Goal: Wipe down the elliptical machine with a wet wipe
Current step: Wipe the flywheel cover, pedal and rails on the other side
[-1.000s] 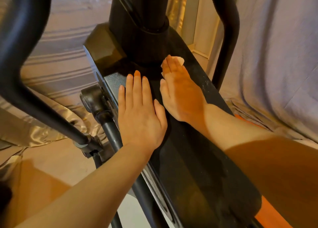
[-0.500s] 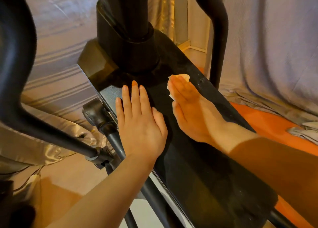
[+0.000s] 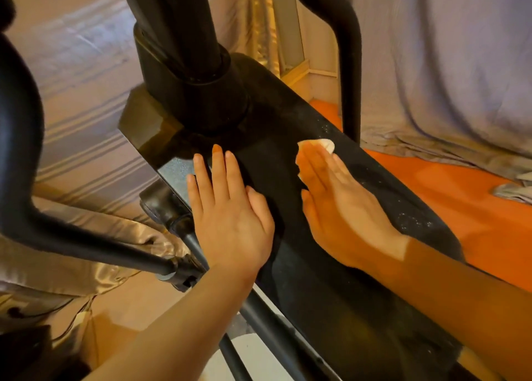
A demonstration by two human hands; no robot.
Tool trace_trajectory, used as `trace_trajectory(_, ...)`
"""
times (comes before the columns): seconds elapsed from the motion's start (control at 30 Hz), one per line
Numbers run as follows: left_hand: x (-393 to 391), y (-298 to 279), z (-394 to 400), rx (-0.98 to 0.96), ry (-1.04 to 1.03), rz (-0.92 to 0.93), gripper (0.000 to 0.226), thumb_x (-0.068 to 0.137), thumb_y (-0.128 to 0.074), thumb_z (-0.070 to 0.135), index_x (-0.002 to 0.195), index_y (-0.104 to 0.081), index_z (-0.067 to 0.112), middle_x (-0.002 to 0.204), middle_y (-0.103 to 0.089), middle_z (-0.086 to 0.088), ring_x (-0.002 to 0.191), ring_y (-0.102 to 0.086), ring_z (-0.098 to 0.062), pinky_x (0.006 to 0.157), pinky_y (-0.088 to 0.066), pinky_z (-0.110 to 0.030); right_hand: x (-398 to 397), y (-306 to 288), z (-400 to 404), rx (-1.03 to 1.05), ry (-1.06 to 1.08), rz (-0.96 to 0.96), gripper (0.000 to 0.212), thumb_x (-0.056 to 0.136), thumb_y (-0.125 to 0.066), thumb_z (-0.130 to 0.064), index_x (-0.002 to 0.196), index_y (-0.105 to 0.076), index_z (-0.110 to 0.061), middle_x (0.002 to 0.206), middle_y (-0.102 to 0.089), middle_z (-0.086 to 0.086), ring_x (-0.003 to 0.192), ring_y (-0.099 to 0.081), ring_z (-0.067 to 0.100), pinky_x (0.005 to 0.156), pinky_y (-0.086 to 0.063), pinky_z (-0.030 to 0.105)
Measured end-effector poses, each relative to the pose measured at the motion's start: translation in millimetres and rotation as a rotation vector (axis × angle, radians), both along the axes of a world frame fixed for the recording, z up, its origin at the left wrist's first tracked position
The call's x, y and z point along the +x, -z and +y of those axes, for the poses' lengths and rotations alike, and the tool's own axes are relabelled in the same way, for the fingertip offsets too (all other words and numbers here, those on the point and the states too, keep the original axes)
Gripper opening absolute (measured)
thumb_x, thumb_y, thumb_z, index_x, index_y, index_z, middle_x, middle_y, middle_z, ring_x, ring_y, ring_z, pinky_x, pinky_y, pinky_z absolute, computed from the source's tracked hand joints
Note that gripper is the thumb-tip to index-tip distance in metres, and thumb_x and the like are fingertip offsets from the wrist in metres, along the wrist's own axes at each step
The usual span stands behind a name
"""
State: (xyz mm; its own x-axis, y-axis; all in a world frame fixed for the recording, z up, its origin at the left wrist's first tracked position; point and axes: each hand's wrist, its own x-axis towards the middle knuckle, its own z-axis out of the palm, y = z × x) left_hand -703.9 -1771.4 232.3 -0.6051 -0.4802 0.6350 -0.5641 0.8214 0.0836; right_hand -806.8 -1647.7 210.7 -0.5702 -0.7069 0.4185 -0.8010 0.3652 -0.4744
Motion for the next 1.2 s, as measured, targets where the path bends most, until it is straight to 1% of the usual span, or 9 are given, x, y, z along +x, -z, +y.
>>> trace_trajectory(0.13, 1, 0, 0, 0.017, 0.018, -0.001, 0.06, 0.098, -0.024, 0.03, 0.15, -0.037, 0.003, 0.16, -0.029, -0.014, 0.151, -0.013, -0.034, 0.124, -0.005, -0.044, 22, 9, 42, -0.023, 0.094, 0.125, 0.061, 0.095, -0.045, -0.026, 0.149, -0.025, -0.004, 0.152, -0.031, 0.008, 0.14, -0.023, 0.019, 0.113, -0.014, 0.035)
trace_trajectory(0.37, 1, -1, 1, 0.012, 0.052, -0.01, 0.06, 0.097, -0.023, 0.029, 0.149, -0.04, 0.004, 0.159, -0.031, -0.012, 0.151, -0.013, -0.034, 0.124, -0.007, -0.045, -5, -9, -19, 0.19, 0.017, 0.244, 0.071, 0.097, 0.011, -0.035, 0.151, -0.016, 0.004, 0.158, -0.017, 0.023, 0.148, -0.012, 0.036, 0.121, -0.014, 0.047)
trace_trajectory(0.43, 1, 0, -1, 0.008, 0.061, -0.009, 0.06, 0.097, -0.024, 0.029, 0.148, -0.041, 0.004, 0.159, -0.032, -0.012, 0.151, -0.014, -0.034, 0.124, -0.009, -0.046, -15, -22, -51, 0.14, 0.029, 0.315, 0.07, 0.097, 0.003, -0.032, 0.148, -0.026, 0.006, 0.155, -0.026, 0.025, 0.146, -0.022, 0.038, 0.119, -0.022, 0.047)
trace_trajectory(0.57, 2, -1, -1, 0.021, 0.072, -0.001, 0.059, 0.097, -0.024, 0.028, 0.148, -0.042, 0.004, 0.158, -0.033, -0.012, 0.151, -0.015, -0.033, 0.123, -0.011, -0.047, -15, -31, -67, 0.155, 0.022, 0.295, 0.072, 0.091, 0.001, -0.032, 0.152, -0.021, 0.001, 0.16, -0.017, 0.02, 0.149, -0.012, 0.034, 0.12, -0.014, 0.043)
trace_trajectory(0.77, 3, -1, -2, 0.014, 0.087, -0.019, 0.06, 0.096, -0.025, 0.03, 0.148, -0.041, 0.004, 0.159, -0.033, -0.011, 0.151, -0.014, -0.034, 0.124, -0.008, -0.046, 18, 7, -9, -0.069, 0.116, 0.176, 0.055, 0.1, -0.026, -0.029, 0.146, -0.031, 0.001, 0.151, -0.037, 0.019, 0.142, -0.031, 0.031, 0.119, -0.01, 0.033)
trace_trajectory(0.87, 3, -1, 0, 0.008, 0.087, -0.028, 0.06, 0.097, -0.026, 0.03, 0.149, -0.041, 0.005, 0.159, -0.032, -0.011, 0.151, -0.013, -0.034, 0.124, -0.006, -0.046, 42, 20, 40, -0.011, 0.116, 0.096, 0.053, 0.101, -0.026, -0.028, 0.149, -0.031, -0.007, 0.156, -0.027, 0.007, 0.148, -0.018, 0.018, 0.119, -0.003, 0.025)
trace_trajectory(1.0, 3, -1, 0, 0.008, 0.082, -0.043, 0.06, 0.096, -0.026, 0.031, 0.149, -0.04, 0.005, 0.159, -0.032, -0.01, 0.151, -0.014, -0.034, 0.124, -0.006, -0.047, 62, 35, 66, 0.144, 0.046, 0.249, 0.044, 0.104, -0.018, -0.015, 0.14, -0.034, 0.004, 0.151, -0.034, 0.021, 0.143, -0.028, 0.038, 0.118, -0.025, 0.047)
trace_trajectory(1.07, 2, -2, 0, 0.006, 0.085, -0.046, 0.06, 0.096, -0.027, 0.031, 0.148, -0.041, 0.005, 0.159, -0.032, -0.011, 0.151, -0.014, -0.033, 0.124, -0.007, -0.048, 59, 32, 63, 0.108, 0.071, 0.18, 0.047, 0.1, -0.025, -0.019, 0.143, -0.034, 0.0, 0.152, -0.033, 0.015, 0.145, -0.026, 0.031, 0.119, -0.018, 0.038)
trace_trajectory(1.2, 2, -2, -1, 0.001, 0.088, -0.043, 0.06, 0.096, -0.027, 0.031, 0.148, -0.042, 0.004, 0.158, -0.033, -0.011, 0.15, -0.017, -0.033, 0.124, -0.008, -0.049, 51, 12, 39, -0.004, 0.082, -0.06, 0.056, 0.098, -0.019, -0.037, 0.151, -0.012, -0.018, 0.158, -0.003, -0.009, 0.146, 0.007, 0.001, 0.114, 0.011, 0.013)
